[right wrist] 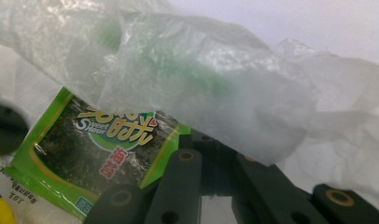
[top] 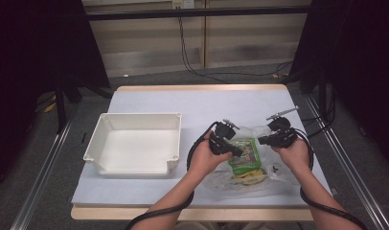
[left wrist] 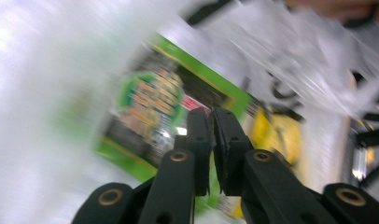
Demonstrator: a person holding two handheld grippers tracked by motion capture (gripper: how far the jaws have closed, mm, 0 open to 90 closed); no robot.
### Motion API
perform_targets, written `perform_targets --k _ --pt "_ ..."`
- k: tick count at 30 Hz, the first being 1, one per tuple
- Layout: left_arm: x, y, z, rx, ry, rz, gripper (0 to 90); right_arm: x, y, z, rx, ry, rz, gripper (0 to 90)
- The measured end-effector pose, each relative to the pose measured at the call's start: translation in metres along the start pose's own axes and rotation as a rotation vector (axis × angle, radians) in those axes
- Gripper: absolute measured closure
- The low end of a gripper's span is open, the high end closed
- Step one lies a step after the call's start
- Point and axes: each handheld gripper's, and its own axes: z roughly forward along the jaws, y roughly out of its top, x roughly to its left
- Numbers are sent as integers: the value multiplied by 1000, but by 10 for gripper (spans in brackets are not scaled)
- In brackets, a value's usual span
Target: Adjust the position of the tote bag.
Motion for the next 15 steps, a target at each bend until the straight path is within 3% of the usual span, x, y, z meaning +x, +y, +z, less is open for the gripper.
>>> perform_targets --k 2,4,8,13,14,15 --pt "7 4 -1 -3 41 -1 874 1 0 1 -1 11 10 900" --pt "11 7 0 -31 53 -31 880 0 1 1 -2 26 22 900" --pt "23 11 1 -33 135 -43 896 -5 0 1 0 31 33 900" --pt "37 10 7 -17 182 -68 900 -8 1 4 -4 31 32 900" --pt "37 9 9 -33 185 -90 900 -8 2 5 -8 23 30 900" --pt "40 9 10 -13 197 -84 900 -8 3 5 -6 16 29 900"
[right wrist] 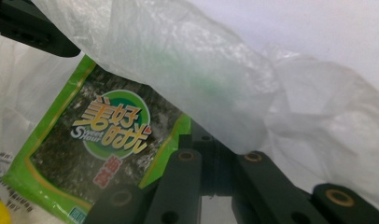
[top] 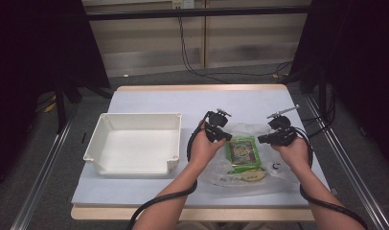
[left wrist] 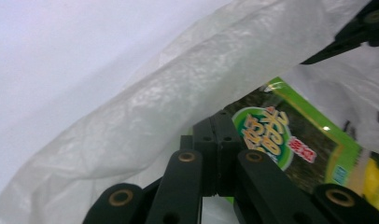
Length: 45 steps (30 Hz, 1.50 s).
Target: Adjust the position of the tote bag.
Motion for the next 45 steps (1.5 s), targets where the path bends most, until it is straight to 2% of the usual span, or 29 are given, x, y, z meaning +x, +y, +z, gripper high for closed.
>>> perform_targets --k 5,8,11,13,15,19,20,23,26,28,29,31,32,37,40,43,45 --pt "7 -2 7 3 24 -21 900 -4 5 8 3 -4 3 900" --pt "11 -2 9 5 51 -15 900 -6 7 13 9 6 13 900" --pt "17 -2 11 -4 48 -43 900 -8 9 17 17 7 22 900" --pt "20 -2 13 -6 65 -53 900 -11 10 20 9 15 21 900" --pt "24 -2 16 14 73 -45 900 -13 11 23 14 22 39 900" --pt "27 -5 23 20 86 -77 900 -20 11 30 11 23 70 900" --pt "28 -5 25 36 93 -72 900 -21 11 30 13 19 80 900" --pt "31 -7 27 29 82 -97 900 -26 9 35 24 1 94 900" --pt "32 -7 27 37 84 -91 900 -30 5 38 34 -7 106 900" --pt "33 -7 26 37 88 -98 900 -35 2 38 19 7 137 900" --pt "33 -8 26 28 81 -108 900 -35 1 36 18 -4 146 900" --pt "34 -10 25 27 86 -117 900 -37 -1 33 24 -44 129 900" --pt "34 -10 25 25 84 -109 900 -38 -2 32 25 -53 124 900" --pt "32 -12 24 11 87 -124 900 -41 -9 25 25 -80 138 900" --pt "32 -13 23 19 83 -126 900 -35 -9 23 31 -106 101 900" --pt "31 -13 21 10 78 -130 900 -30 -8 20 12 -88 97 841" --pt "31 -13 19 11 77 -121 900 -27 -7 17 0 -69 108 840"
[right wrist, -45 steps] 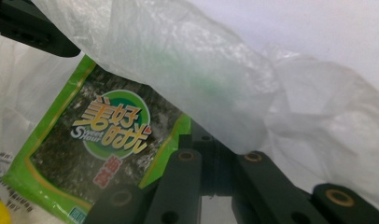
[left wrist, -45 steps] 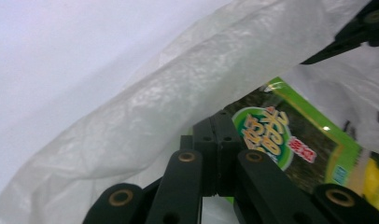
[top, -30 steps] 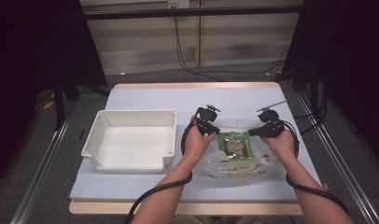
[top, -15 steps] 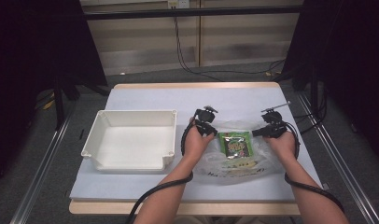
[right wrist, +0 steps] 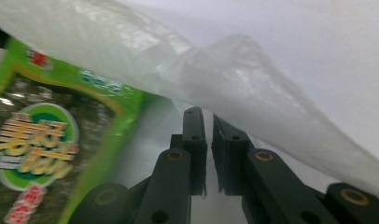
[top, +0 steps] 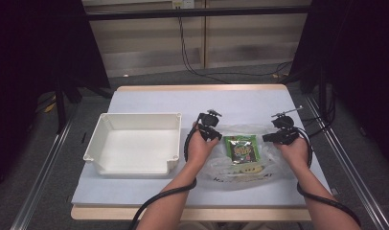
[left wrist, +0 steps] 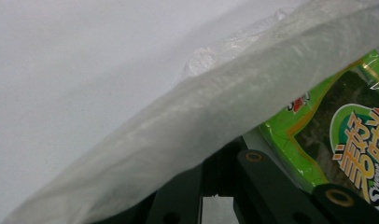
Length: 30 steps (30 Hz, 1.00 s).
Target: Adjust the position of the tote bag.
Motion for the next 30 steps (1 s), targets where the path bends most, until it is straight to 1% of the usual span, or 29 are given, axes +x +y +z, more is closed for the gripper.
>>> perform_targets --k 1,2,3,4,5,7,8,9,10,11,12,14,15,16,17,18,19,20,21,22,23,24,26,27,28,29,30 --pt "-1 0 0 -5 -2 -1 900 2 1 -2 -5 4 -2 839" --pt "-1 1 -2 -1 2 12 900 3 1 -4 -11 8 -4 833" --pt "-1 1 -3 -6 -7 3 900 4 2 -7 -24 26 6 816" --pt "-3 1 -3 -15 -7 -6 900 6 3 -9 -29 39 12 807" --pt "-2 1 -5 -6 -7 16 900 8 4 -11 -40 44 4 798" --pt "-3 2 -6 -11 -11 16 900 14 5 -14 -35 47 -11 768" --pt "-4 2 -6 -20 -10 8 900 16 5 -15 -37 53 -15 766" --pt "-4 2 -7 -7 -14 24 900 18 4 -14 -38 68 -13 755" --pt "-5 2 -7 -11 -13 24 900 20 4 -13 -41 90 -11 748" --pt "-6 2 -7 -17 -12 20 900 22 4 -12 -33 98 -6 739" --pt "-6 2 -8 -14 -17 22 900 24 3 -10 -31 109 -15 732" --pt "-6 2 -8 -10 -17 28 900 27 2 -7 -17 113 -10 704" --pt "-6 2 -8 -11 -17 29 900 28 2 -5 -17 118 -7 701" --pt "-6 1 -9 -10 -20 30 900 28 2 -5 -4 112 7 695" --pt "-6 1 -8 -15 -20 25 900 28 2 -2 3 115 -2 677" --pt "-6 1 -9 -14 -24 32 900 28 1 1 18 117 13 653" --pt "-6 1 -9 -18 -26 31 900 27 1 4 27 119 5 644" --pt "-6 2 -9 -16 -30 34 900 28 1 6 42 118 17 639" --pt "-6 2 -9 -20 -35 33 900 27 0 9 39 127 17 634" --pt "-7 2 -9 -25 -32 24 900 26 0 11 42 143 33 640" --pt "-7 2 -9 -24 -32 23 900 25 0 13 37 165 46 664" --pt "-6 2 -9 -23 -32 35 900 25 0 14 33 171 53 693" --pt "-5 3 -10 -27 -29 38 900 24 -1 14 28 201 60 786" --pt "-5 3 -10 -35 -33 31 900 24 -2 13 18 215 67 827" --pt "-3 4 -11 -34 -29 32 900 24 -2 11 9 231 68 846" --pt "-3 4 -11 -38 -32 21 900 24 -3 11 -1 238 56 863" --pt "-1 4 -12 -39 -31 21 900 25 -4 9 -4 234 47 870"
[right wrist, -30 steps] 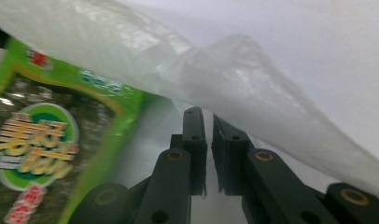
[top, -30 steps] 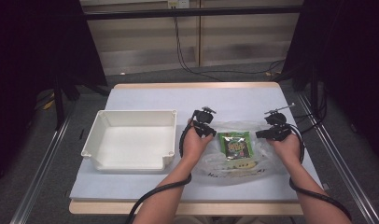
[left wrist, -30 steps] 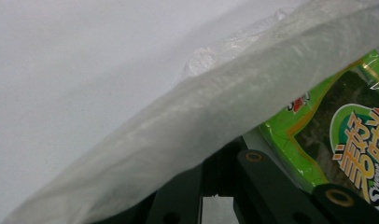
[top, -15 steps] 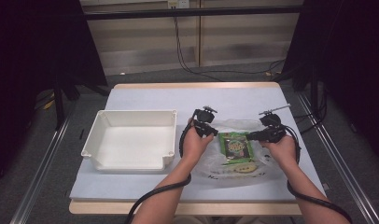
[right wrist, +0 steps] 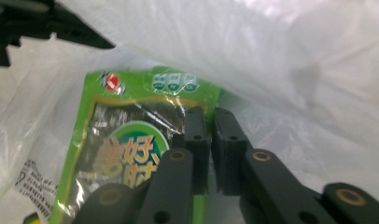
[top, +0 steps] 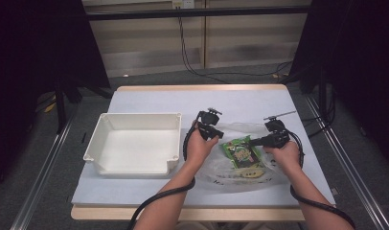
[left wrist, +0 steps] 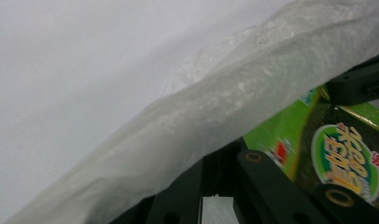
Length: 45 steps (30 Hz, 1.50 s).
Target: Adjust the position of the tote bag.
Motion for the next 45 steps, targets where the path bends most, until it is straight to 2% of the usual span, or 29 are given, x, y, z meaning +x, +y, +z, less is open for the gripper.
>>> perform_targets --k 2,5,8,9,10,13,16,20,23,29,31,34,37,45 --pt "0 0 -1 -7 -3 -18 900 1 -1 -3 -16 -3 -13 876" --pt "1 0 -2 6 -9 -6 900 2 -3 -9 -38 11 -14 882" --pt "0 -1 -3 -3 -26 -25 900 4 -4 -16 -70 17 -24 885" --pt "1 -1 -5 4 -34 -17 900 5 -4 -18 -75 17 -32 886" --pt "0 -1 -5 -3 -42 -34 900 6 -4 -20 -80 16 -35 886" --pt "1 0 -11 22 -79 -15 900 9 -5 -24 -96 17 -47 887" --pt "-2 2 -17 15 -116 -33 900 10 -6 -27 -107 17 -55 888" --pt "-4 7 -25 18 -147 -29 889 12 -7 -29 -118 18 -57 888" --pt "-6 9 -30 21 -192 -47 864 13 -7 -32 -120 13 -66 889" --pt "-10 14 -38 18 -253 -64 770 16 -6 -37 -120 7 -78 890" --pt "-9 15 -40 15 -313 -75 748 17 -6 -37 -121 5 -76 890" --pt "-12 17 -42 47 -313 -46 684 16 -6 -38 -128 9 -81 890" --pt "-13 17 -42 54 -328 -54 665 16 -7 -38 -132 13 -81 890" --pt "-15 16 -38 83 -345 -41 600 17 -5 -41 -142 14 -88 891"
